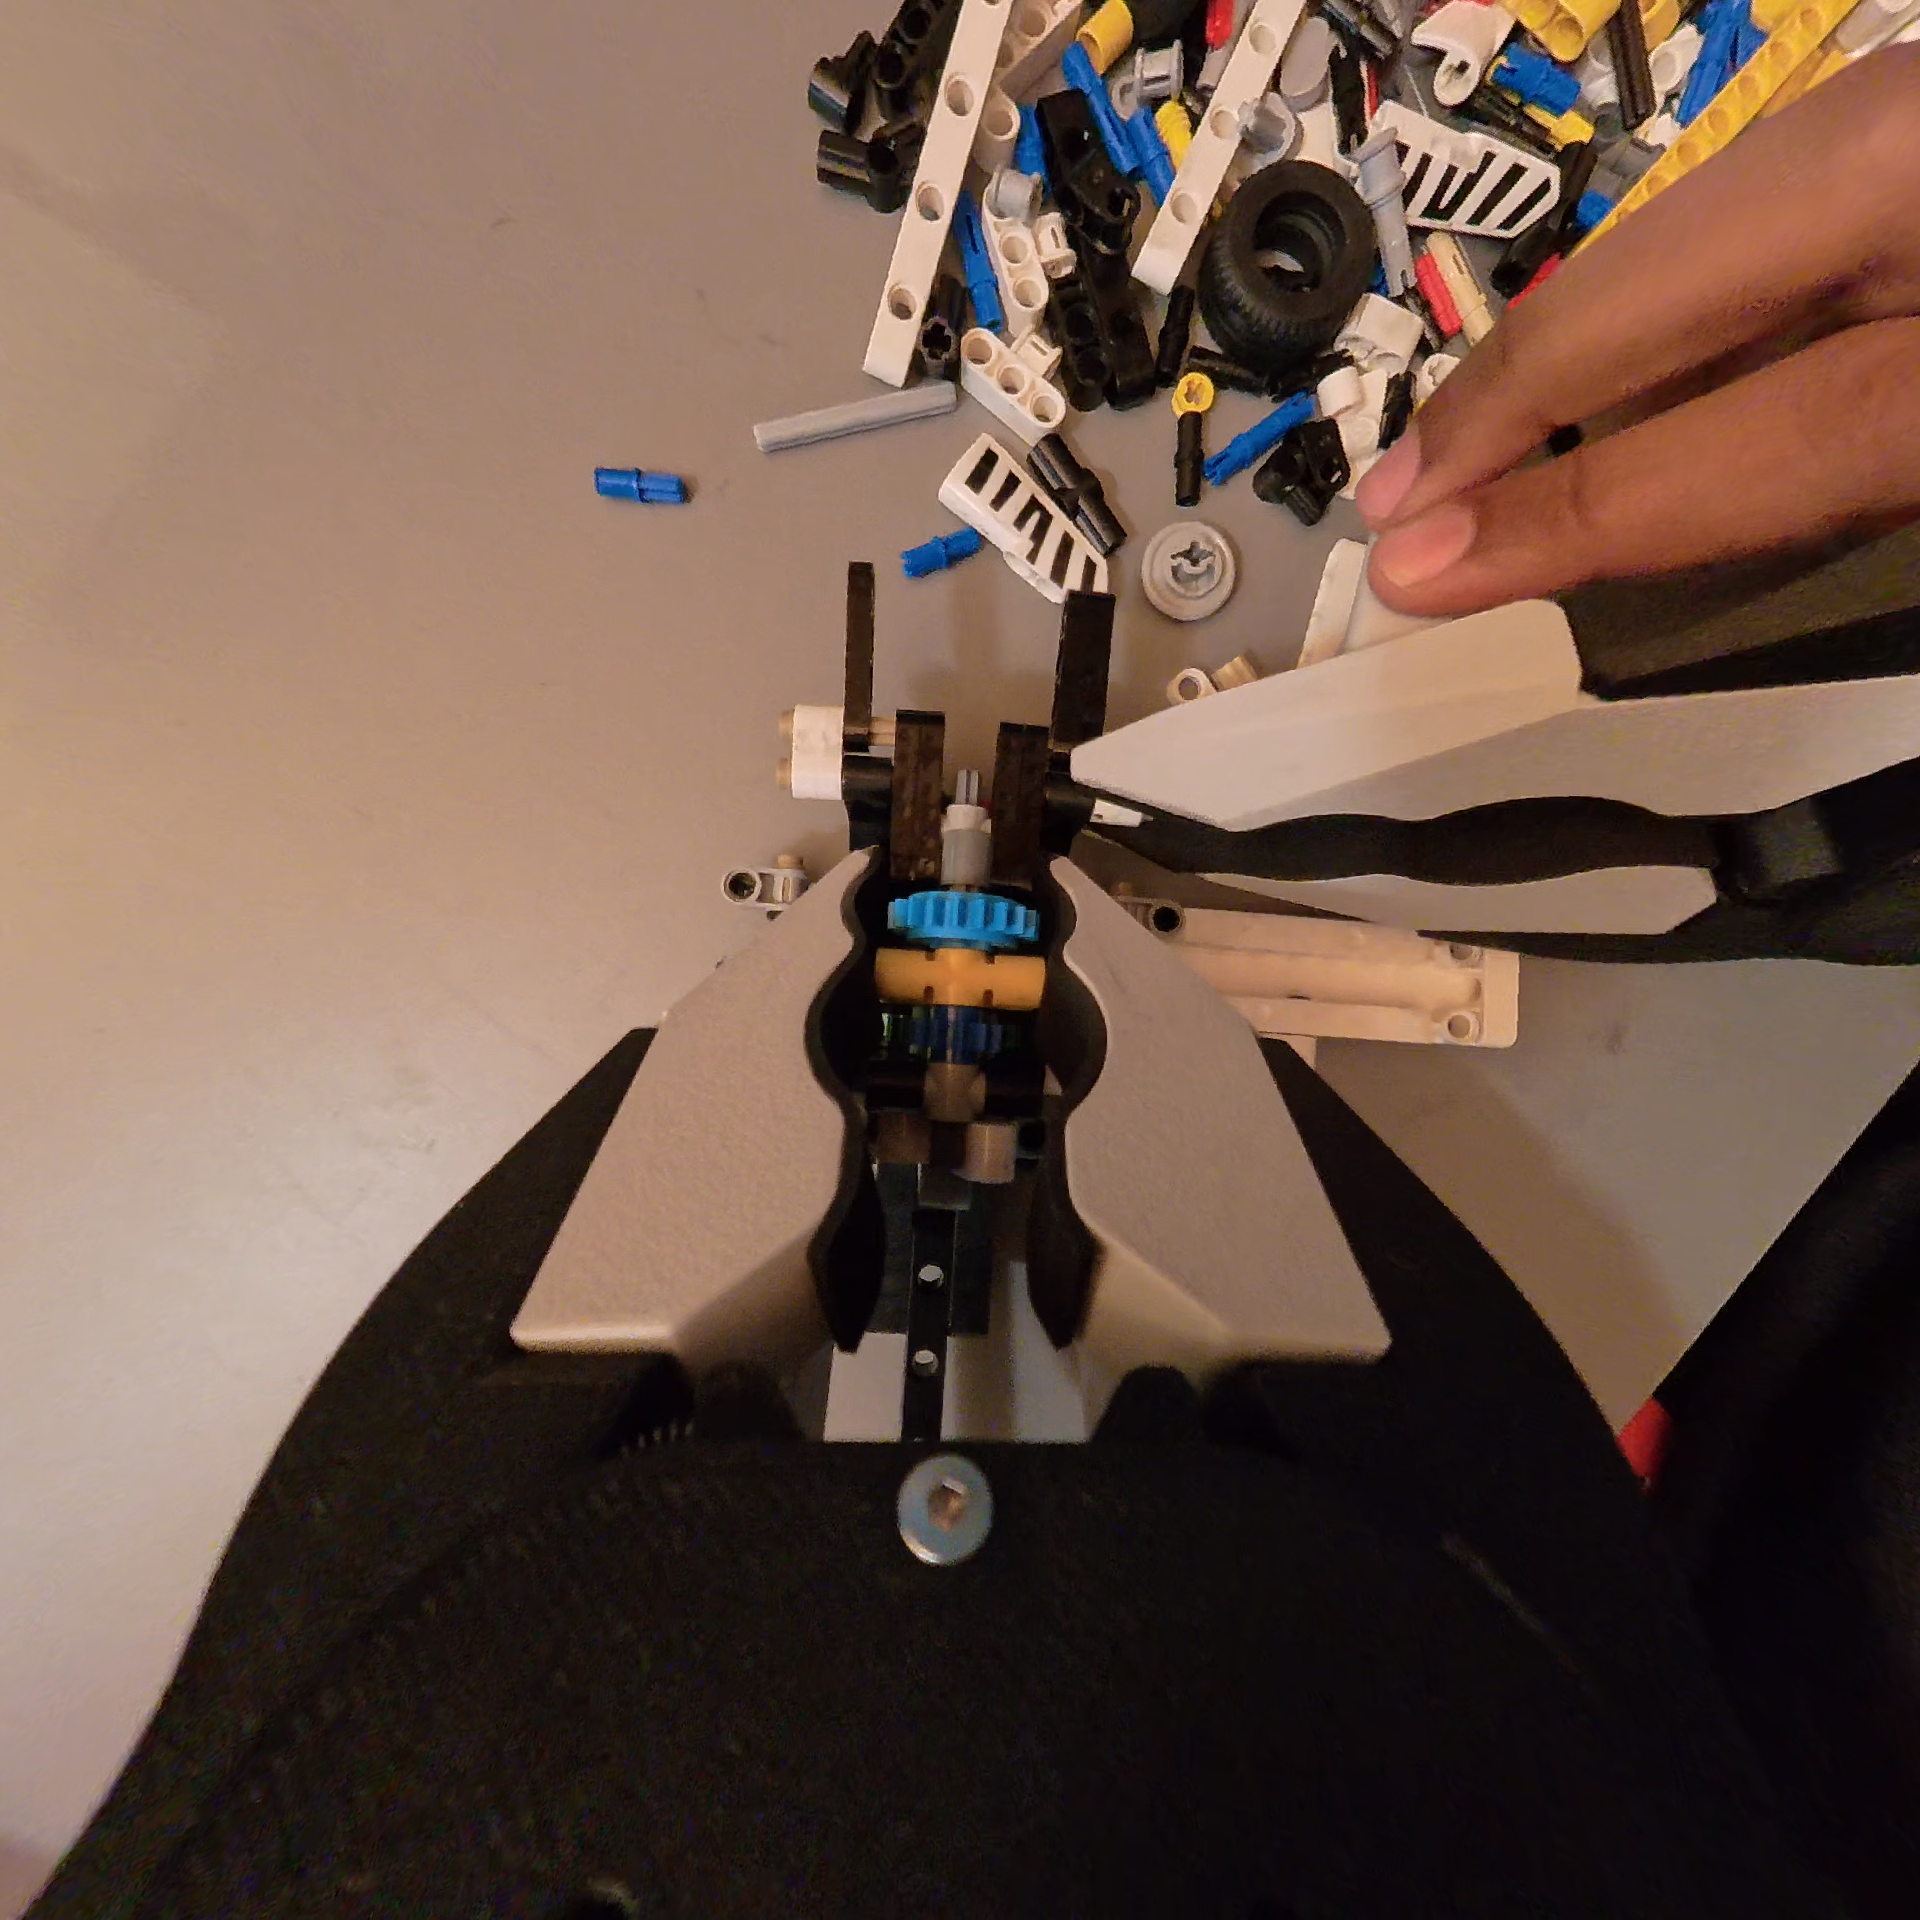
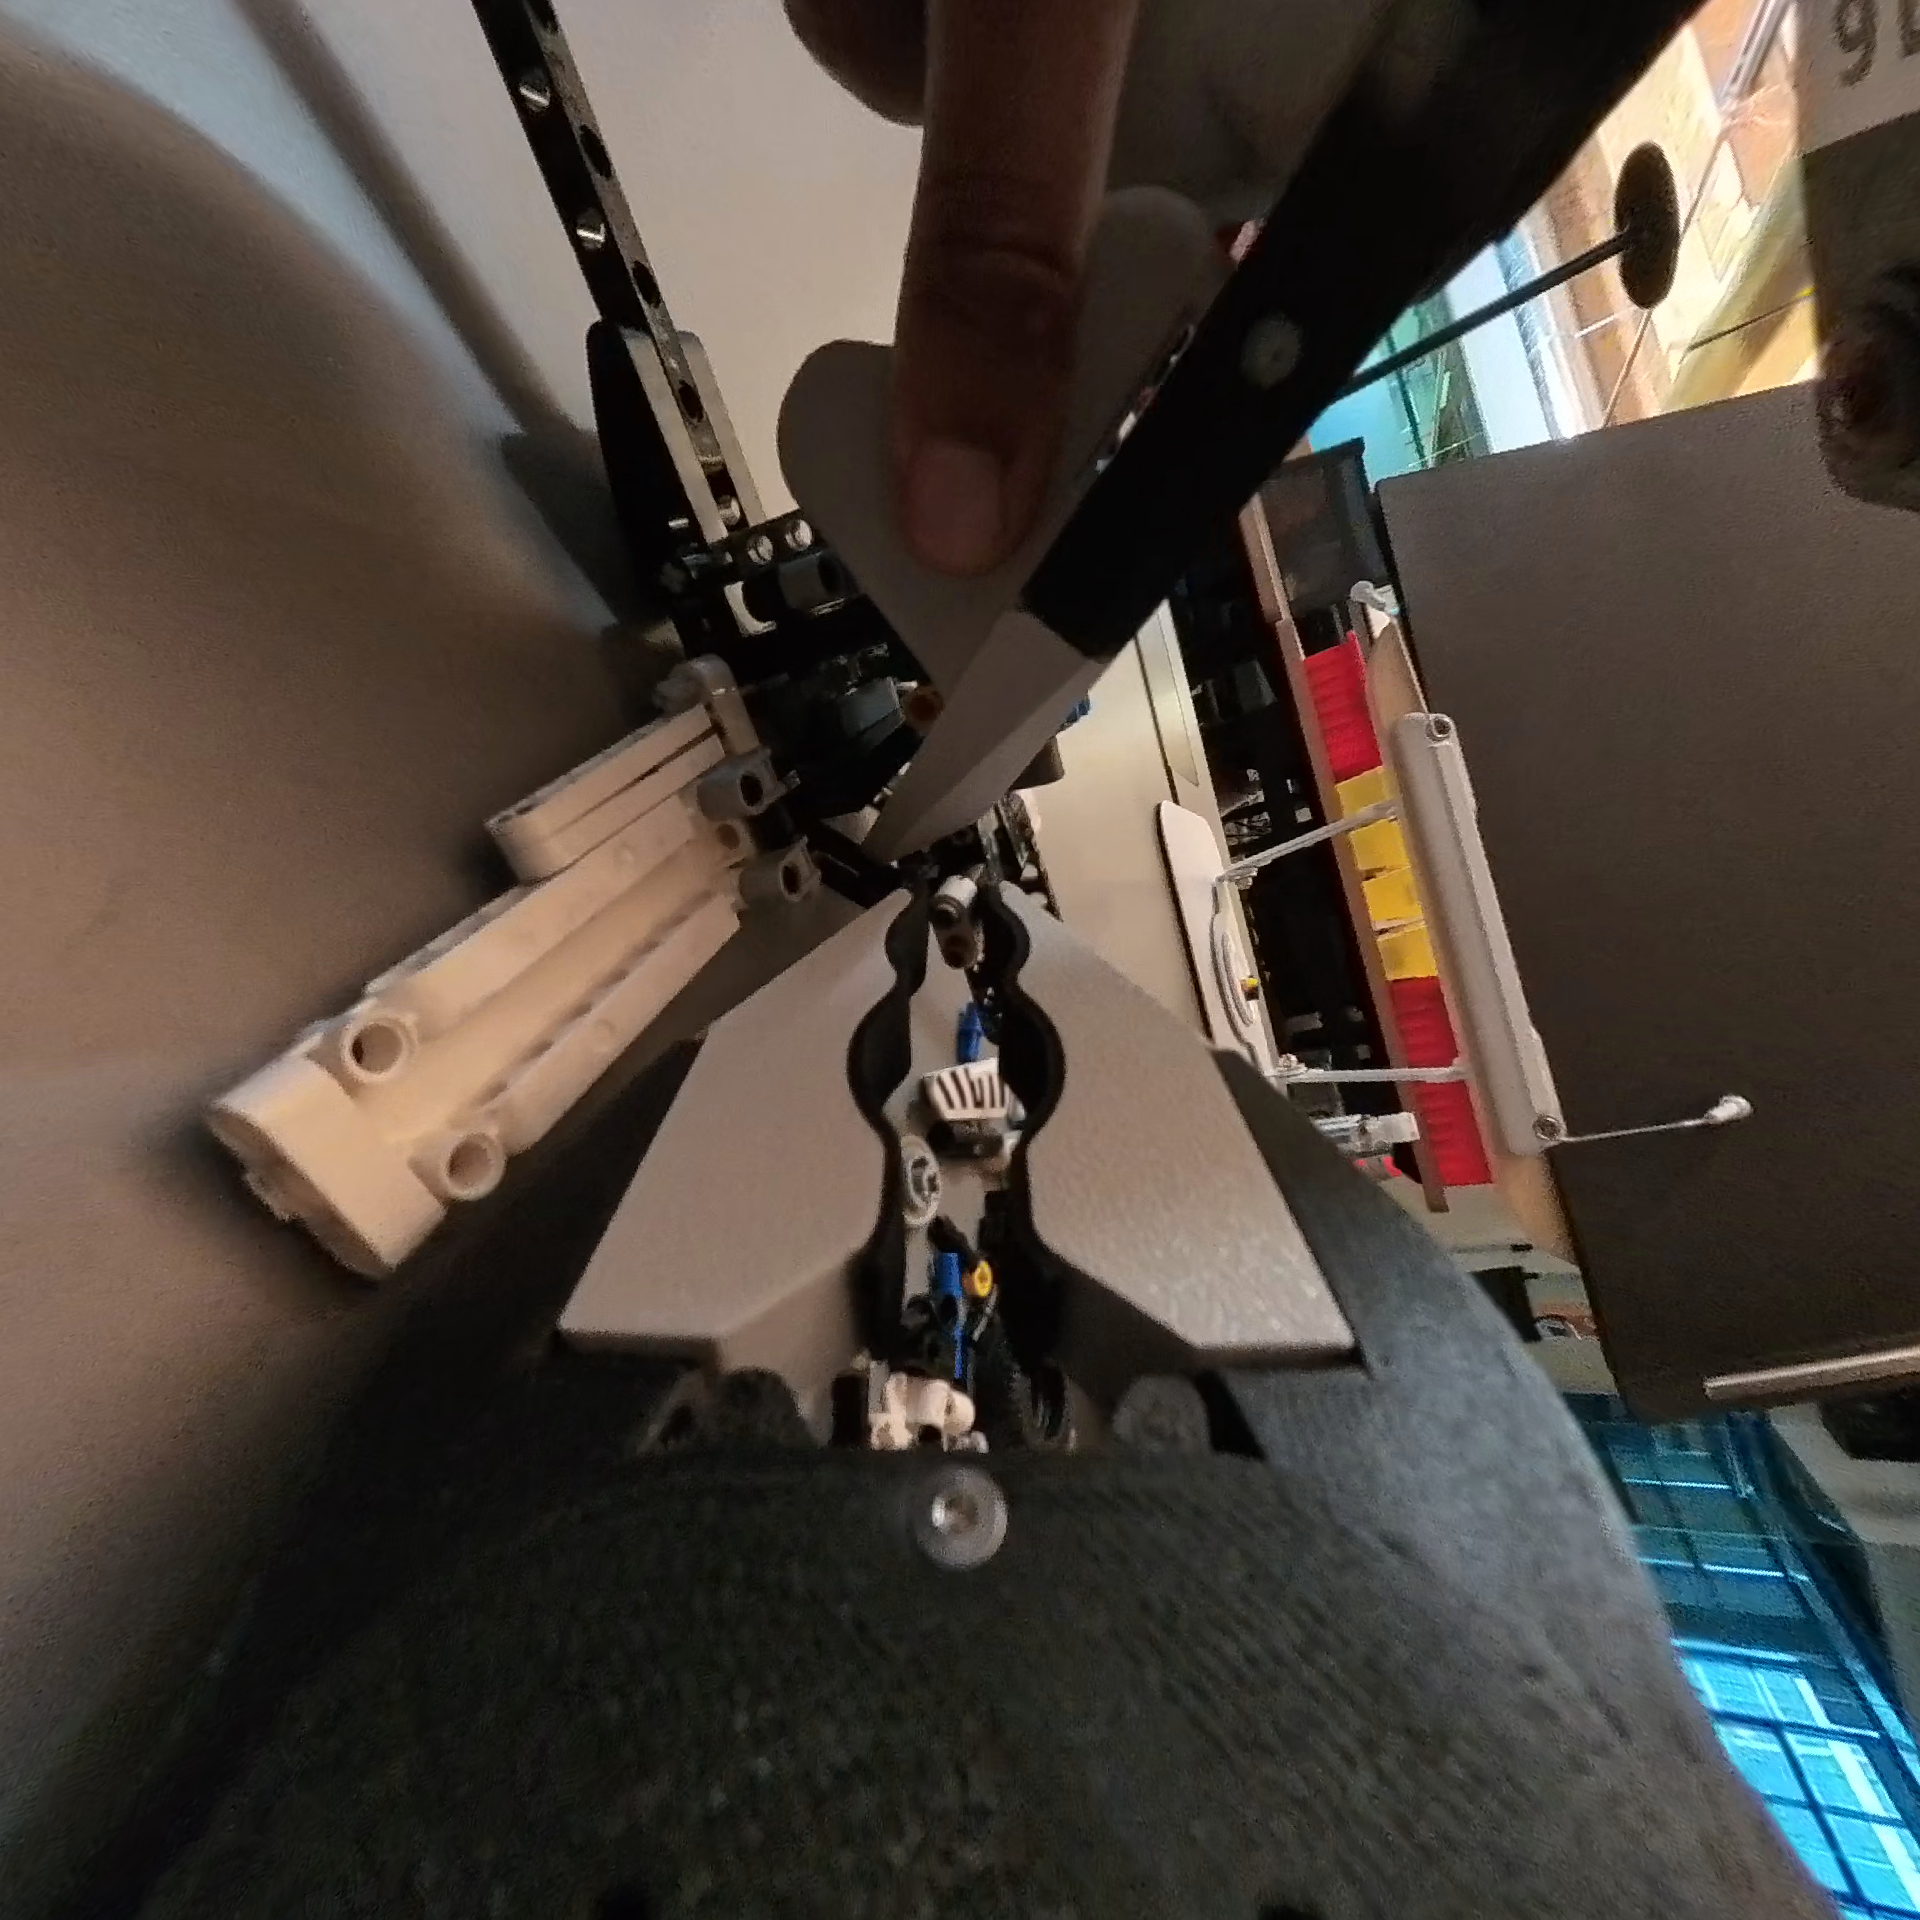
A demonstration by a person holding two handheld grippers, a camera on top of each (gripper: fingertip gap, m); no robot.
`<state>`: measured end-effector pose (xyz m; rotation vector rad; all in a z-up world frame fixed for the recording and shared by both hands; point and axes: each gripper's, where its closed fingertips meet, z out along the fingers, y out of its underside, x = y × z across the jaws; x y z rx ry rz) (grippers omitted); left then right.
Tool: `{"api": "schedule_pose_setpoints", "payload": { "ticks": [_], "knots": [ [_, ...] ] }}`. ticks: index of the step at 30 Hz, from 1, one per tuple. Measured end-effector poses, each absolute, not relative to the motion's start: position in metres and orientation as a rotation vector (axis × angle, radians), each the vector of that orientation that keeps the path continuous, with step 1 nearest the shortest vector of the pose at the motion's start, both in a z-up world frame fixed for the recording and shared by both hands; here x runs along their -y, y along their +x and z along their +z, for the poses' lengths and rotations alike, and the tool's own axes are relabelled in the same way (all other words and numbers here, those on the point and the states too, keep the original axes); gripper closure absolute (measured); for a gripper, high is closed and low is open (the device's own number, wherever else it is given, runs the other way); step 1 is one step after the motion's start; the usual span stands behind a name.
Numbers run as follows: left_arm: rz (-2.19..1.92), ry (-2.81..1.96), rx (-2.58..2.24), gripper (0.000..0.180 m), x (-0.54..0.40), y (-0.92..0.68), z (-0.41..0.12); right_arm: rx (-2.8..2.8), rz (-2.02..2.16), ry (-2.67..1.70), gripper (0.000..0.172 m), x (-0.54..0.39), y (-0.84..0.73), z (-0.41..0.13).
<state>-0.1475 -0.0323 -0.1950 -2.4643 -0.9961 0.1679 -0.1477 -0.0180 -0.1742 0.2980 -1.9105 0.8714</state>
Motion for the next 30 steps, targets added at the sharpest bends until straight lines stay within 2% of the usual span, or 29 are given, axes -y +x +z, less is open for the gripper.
{"api": "schedule_pose_setpoints", "payload": {
  "ticks": [30],
  "knots": [
    [0.323,-2.387,1.079,0.154,0.026,-0.156,-0.195,1.774,0.546,0.378,0.166,0.007,-0.152,-0.177]
  ]
}}
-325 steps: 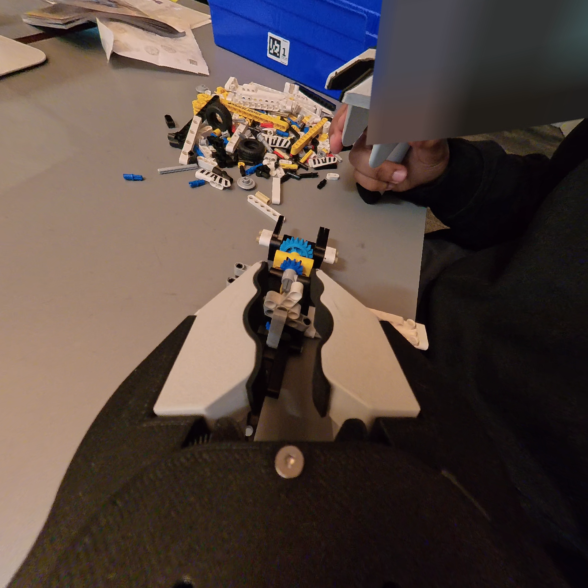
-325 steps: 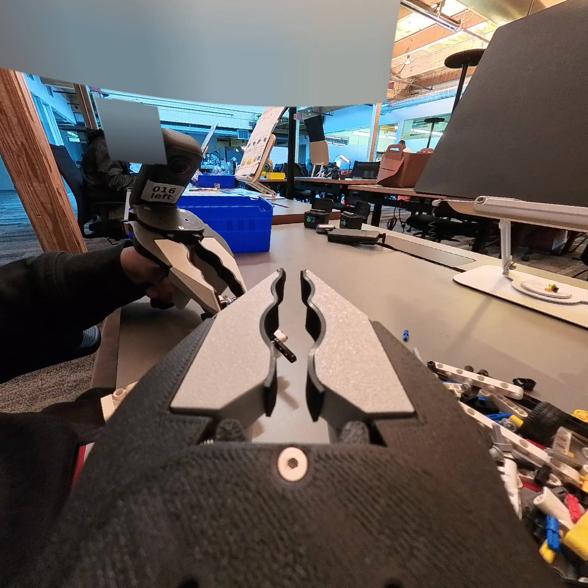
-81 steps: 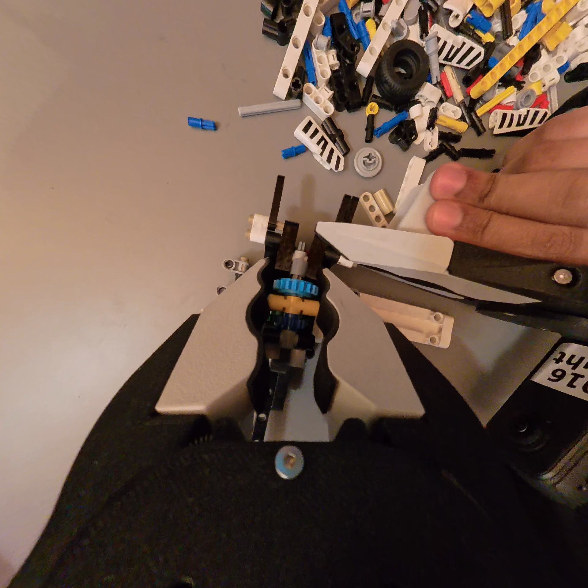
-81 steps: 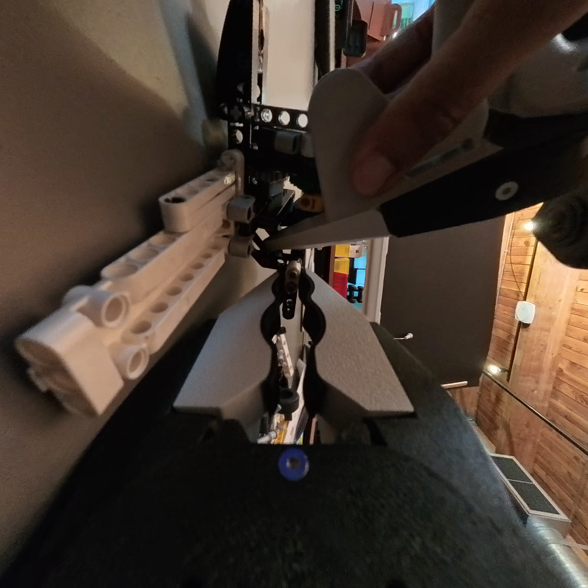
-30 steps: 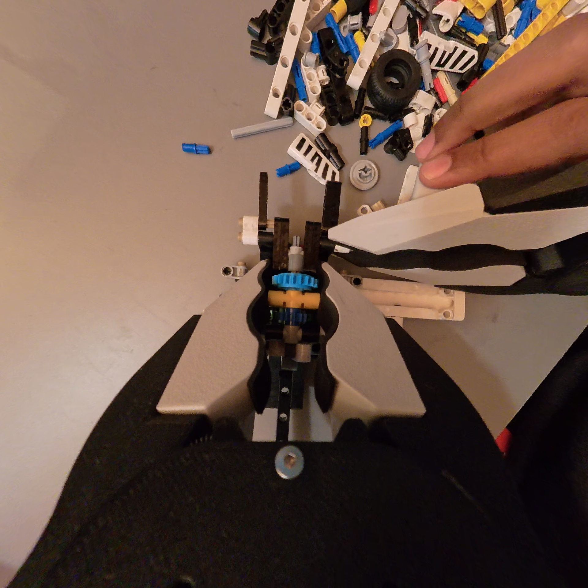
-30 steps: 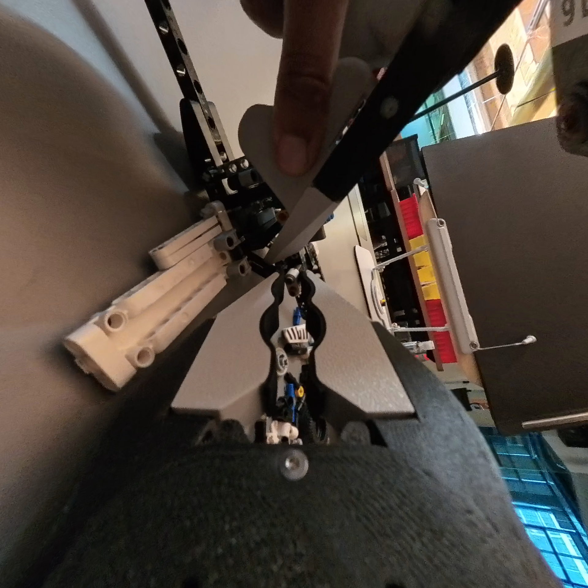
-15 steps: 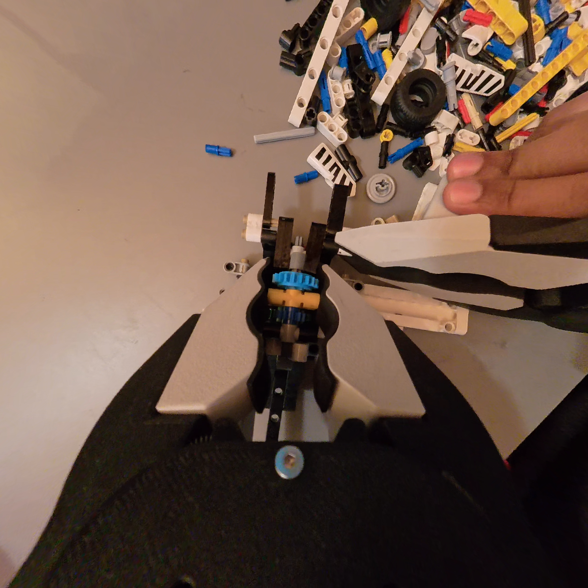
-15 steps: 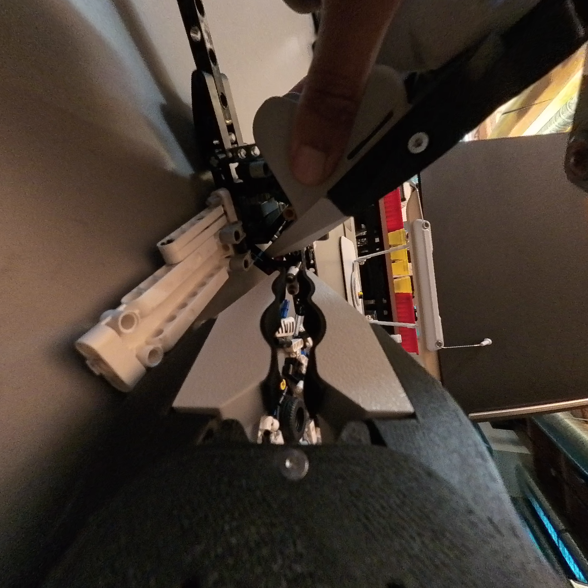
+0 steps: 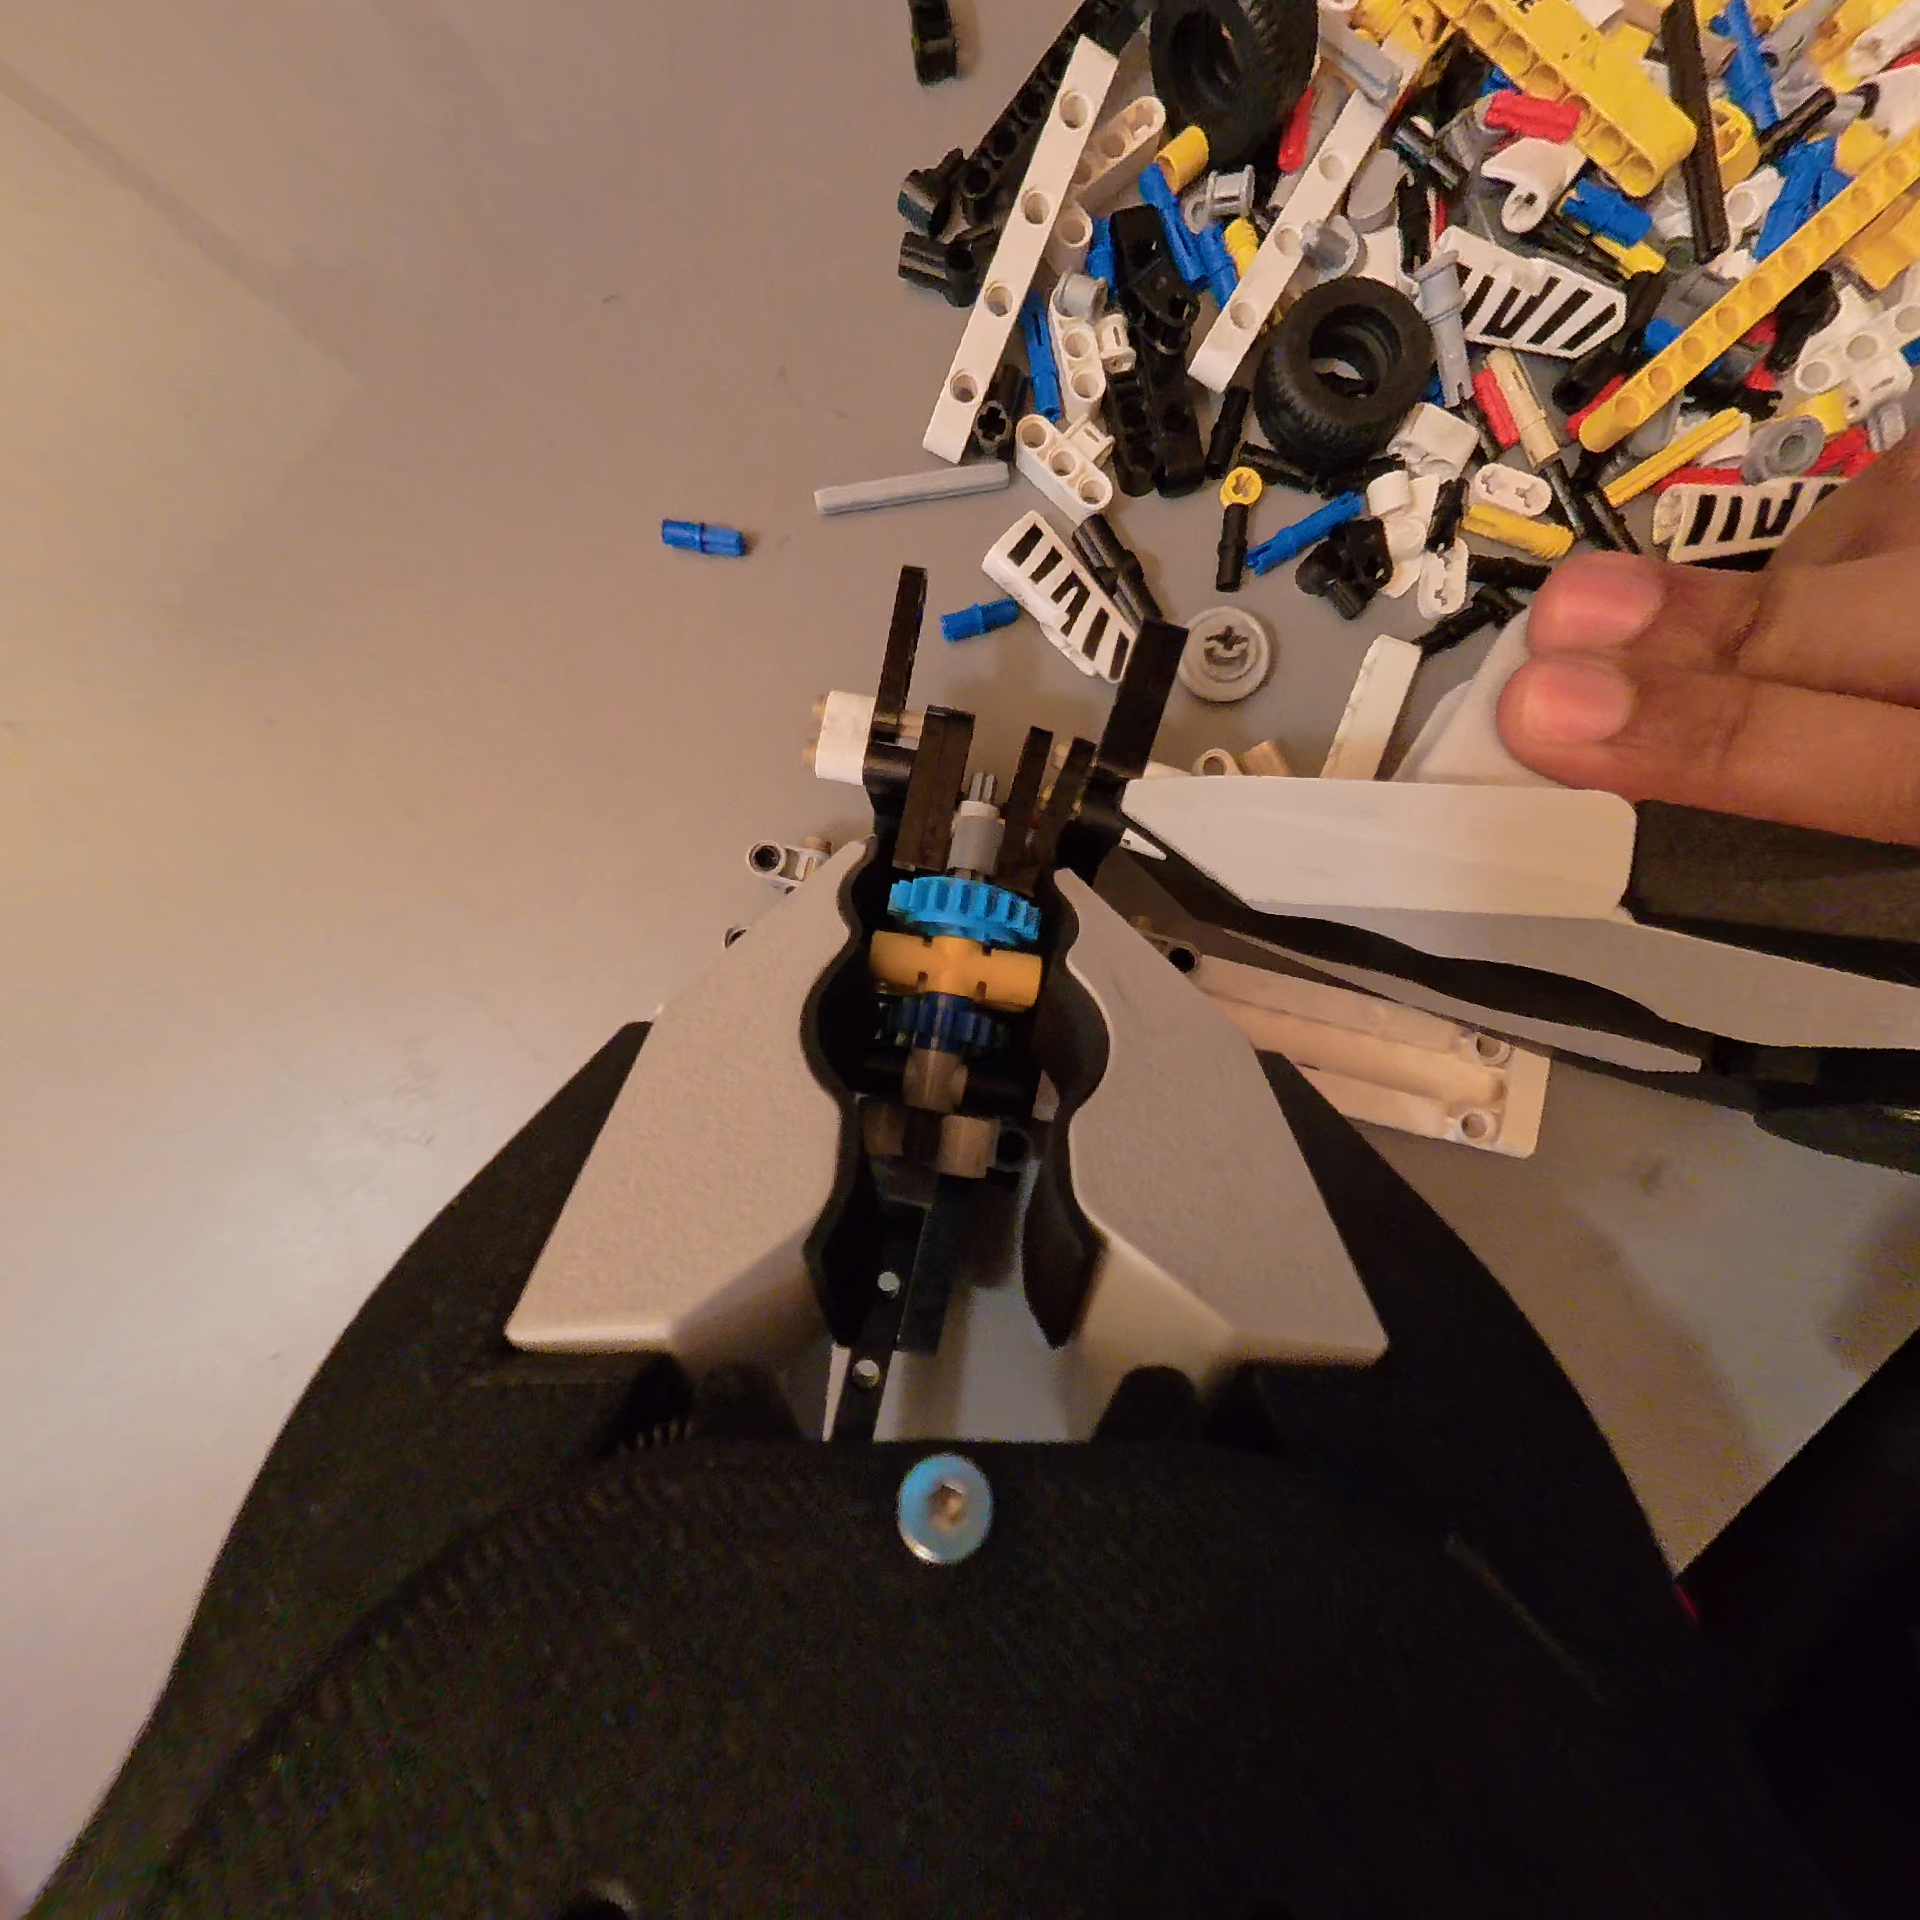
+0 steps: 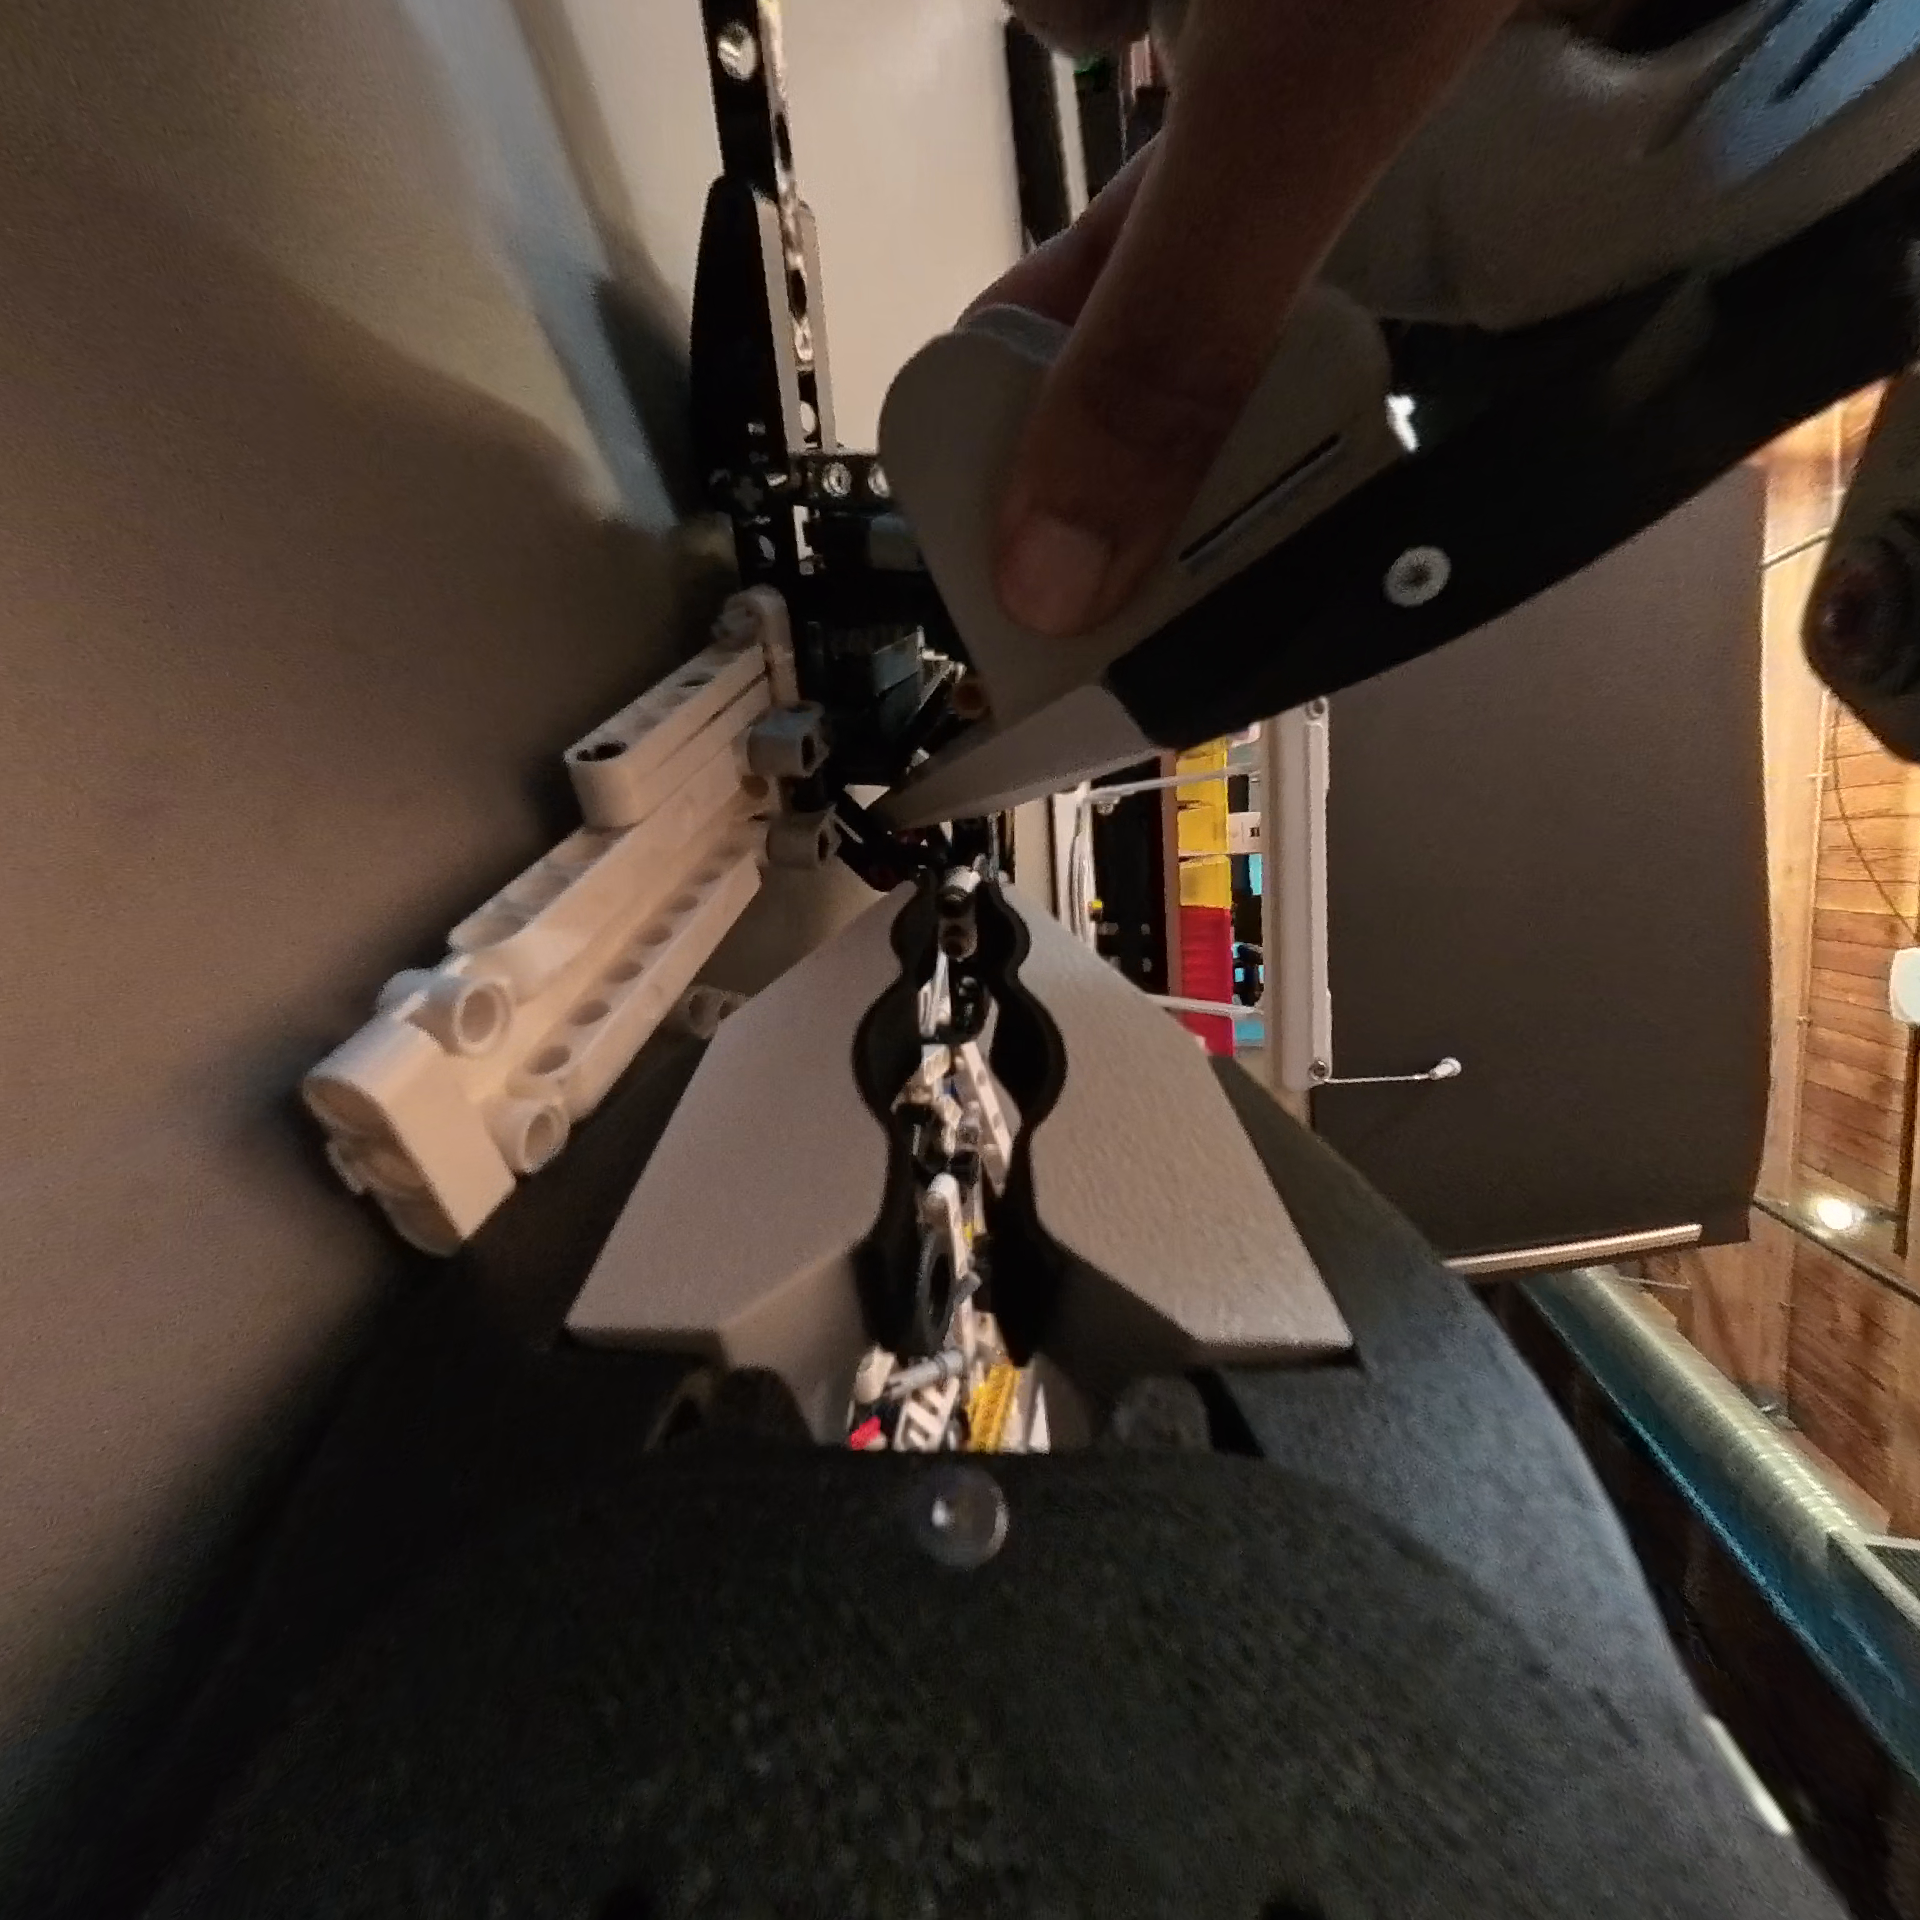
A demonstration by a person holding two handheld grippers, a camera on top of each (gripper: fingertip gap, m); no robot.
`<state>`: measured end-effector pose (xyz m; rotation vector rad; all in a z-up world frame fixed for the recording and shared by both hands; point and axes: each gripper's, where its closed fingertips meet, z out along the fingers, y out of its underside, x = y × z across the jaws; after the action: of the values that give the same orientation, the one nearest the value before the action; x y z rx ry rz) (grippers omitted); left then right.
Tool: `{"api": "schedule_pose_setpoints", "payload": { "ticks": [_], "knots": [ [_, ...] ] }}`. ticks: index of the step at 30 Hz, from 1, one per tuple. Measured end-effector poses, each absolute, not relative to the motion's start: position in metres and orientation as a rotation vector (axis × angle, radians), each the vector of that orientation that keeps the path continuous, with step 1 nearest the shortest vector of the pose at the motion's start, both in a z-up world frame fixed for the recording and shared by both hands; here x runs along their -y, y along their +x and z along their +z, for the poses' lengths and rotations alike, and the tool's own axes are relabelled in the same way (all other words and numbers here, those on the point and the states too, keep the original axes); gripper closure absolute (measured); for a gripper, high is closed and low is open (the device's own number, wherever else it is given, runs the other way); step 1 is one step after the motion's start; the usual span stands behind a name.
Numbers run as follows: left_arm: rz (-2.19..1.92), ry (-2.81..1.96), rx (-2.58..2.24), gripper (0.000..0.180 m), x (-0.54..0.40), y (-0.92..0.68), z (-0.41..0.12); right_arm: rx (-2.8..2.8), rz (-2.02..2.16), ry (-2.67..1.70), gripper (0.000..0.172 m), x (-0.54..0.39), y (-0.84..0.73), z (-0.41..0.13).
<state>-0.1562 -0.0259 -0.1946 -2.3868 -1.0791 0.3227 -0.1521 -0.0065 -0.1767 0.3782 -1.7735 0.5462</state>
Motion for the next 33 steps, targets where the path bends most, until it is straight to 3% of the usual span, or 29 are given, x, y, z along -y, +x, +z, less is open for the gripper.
{"api": "schedule_pose_setpoints", "payload": {
  "ticks": [6,21,23,24,25,33],
  "knots": [
    [0.292,-2.389,1.069,0.154,0.021,-0.155,-0.195,1.931,0.767,0.170,0.165,0.001,-0.150,-0.176],
    [0.253,-2.388,1.031,0.153,0.011,-0.151,-0.194,1.749,0.583,0.402,0.168,-0.010,-0.130,-0.175],
    [0.571,-2.415,1.144,0.154,0.051,-0.179,-0.193,1.759,0.610,0.505,0.172,-0.008,-0.104,-0.184],
    [0.412,-2.316,1.234,0.155,0.058,-0.180,-0.193,1.734,0.636,0.529,0.172,-0.007,-0.091,-0.183],
    [0.261,-2.249,1.272,0.155,0.057,-0.176,-0.191,1.742,0.680,0.488,0.172,-0.009,-0.089,-0.179],
    [0.291,-2.299,1.129,0.154,0.058,-0.170,-0.189,1.858,0.961,0.172,0.172,-0.008,-0.131,-0.148]
  ]
}}
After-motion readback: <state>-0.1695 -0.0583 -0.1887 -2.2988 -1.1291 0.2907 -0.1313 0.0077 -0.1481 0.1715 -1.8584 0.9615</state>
